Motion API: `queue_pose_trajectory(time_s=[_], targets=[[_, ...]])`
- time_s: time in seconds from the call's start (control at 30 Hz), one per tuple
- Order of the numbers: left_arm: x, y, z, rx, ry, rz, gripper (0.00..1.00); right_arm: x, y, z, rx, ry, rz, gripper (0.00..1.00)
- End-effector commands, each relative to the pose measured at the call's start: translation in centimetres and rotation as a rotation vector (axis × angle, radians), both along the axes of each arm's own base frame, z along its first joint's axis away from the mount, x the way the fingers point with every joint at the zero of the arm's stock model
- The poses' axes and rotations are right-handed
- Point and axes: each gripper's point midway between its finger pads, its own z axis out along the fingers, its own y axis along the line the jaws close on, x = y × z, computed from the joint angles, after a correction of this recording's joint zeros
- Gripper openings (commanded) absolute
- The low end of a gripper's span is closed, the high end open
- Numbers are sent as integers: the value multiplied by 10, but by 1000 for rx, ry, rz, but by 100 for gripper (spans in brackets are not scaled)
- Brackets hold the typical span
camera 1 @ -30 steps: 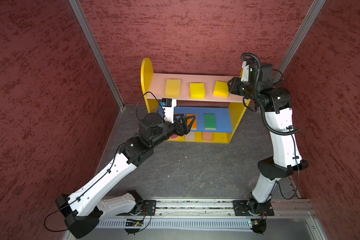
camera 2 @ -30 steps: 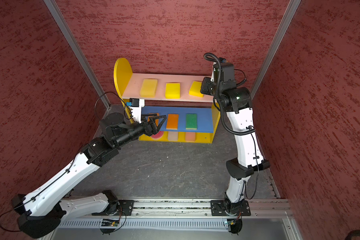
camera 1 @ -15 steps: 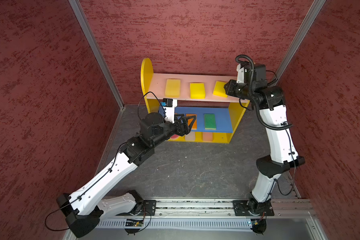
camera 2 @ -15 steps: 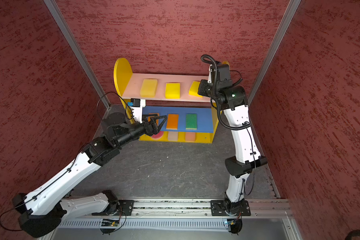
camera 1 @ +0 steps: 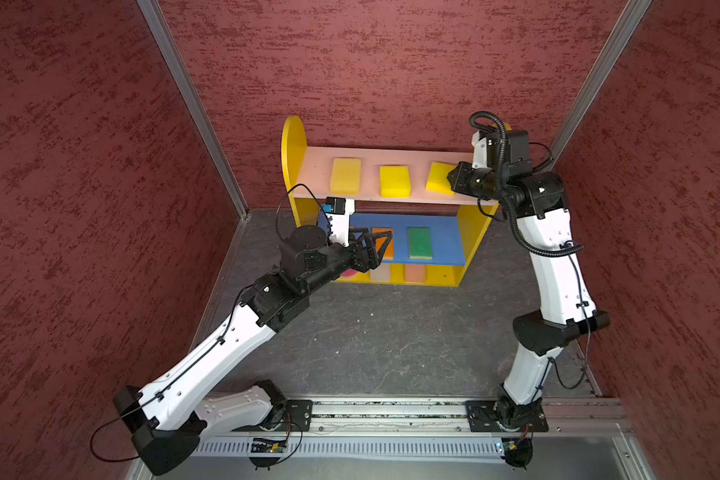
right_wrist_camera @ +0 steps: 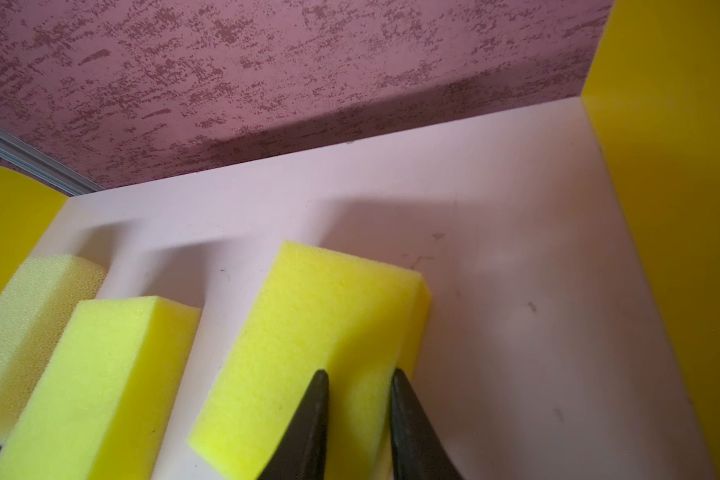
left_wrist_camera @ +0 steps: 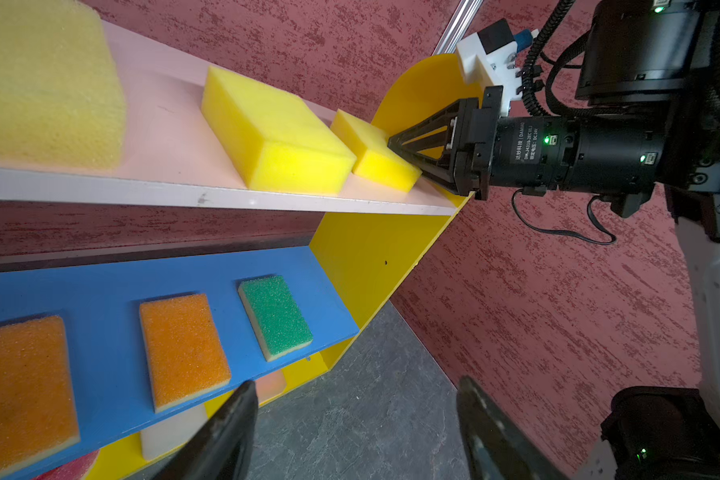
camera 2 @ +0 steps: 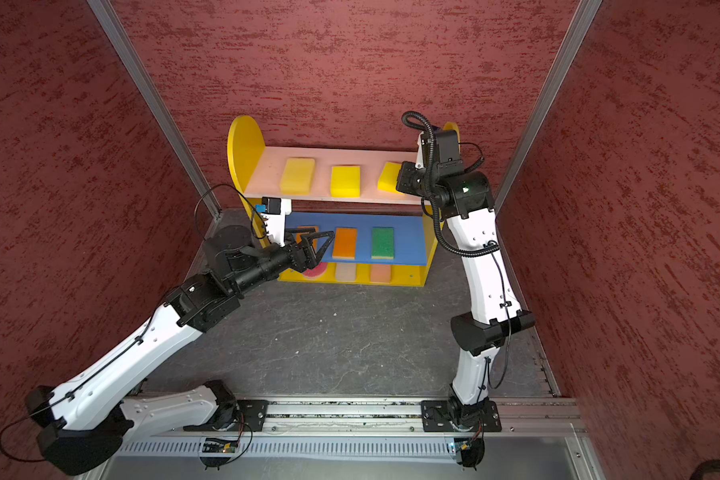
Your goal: Place and organize the cleaning sponges onto the shelf
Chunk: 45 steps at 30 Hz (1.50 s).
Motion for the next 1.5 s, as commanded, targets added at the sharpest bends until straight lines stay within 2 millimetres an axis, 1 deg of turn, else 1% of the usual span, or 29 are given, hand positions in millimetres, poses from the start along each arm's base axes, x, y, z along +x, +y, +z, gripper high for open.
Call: queue_pose_trajectory(time_s=[0.0, 0.13, 0.27, 0.47, 0.67, 0.77, 0.9, 1.2, 1.47], targets=[[3, 2, 3, -7, -18, 9, 75, 2, 0, -8, 5, 27, 17, 21], [3, 3, 4, -10, -19, 11, 75, 0, 0, -2, 17, 15, 38, 15], [1, 3, 7, -14, -24, 6, 75, -3, 7, 2, 37, 1, 102, 12], [-5, 13, 17, -28, -47, 19, 75, -8, 19, 7, 41, -17, 190, 10], [-13, 28, 34, -56, -84, 39, 75, -14, 22, 11, 27, -31, 224, 10], [-14, 34, 37, -56, -92, 56, 75, -14, 20, 8, 22, -22, 221, 10], [-15, 37, 37, -53, -91, 65, 75, -14, 18, 6, 15, -13, 205, 10], [-13, 40, 33, -42, -85, 79, 75, -16, 13, 11, 12, -25, 182, 10], [-13, 42, 32, -42, -82, 83, 75, -19, 13, 15, 31, -29, 180, 11]])
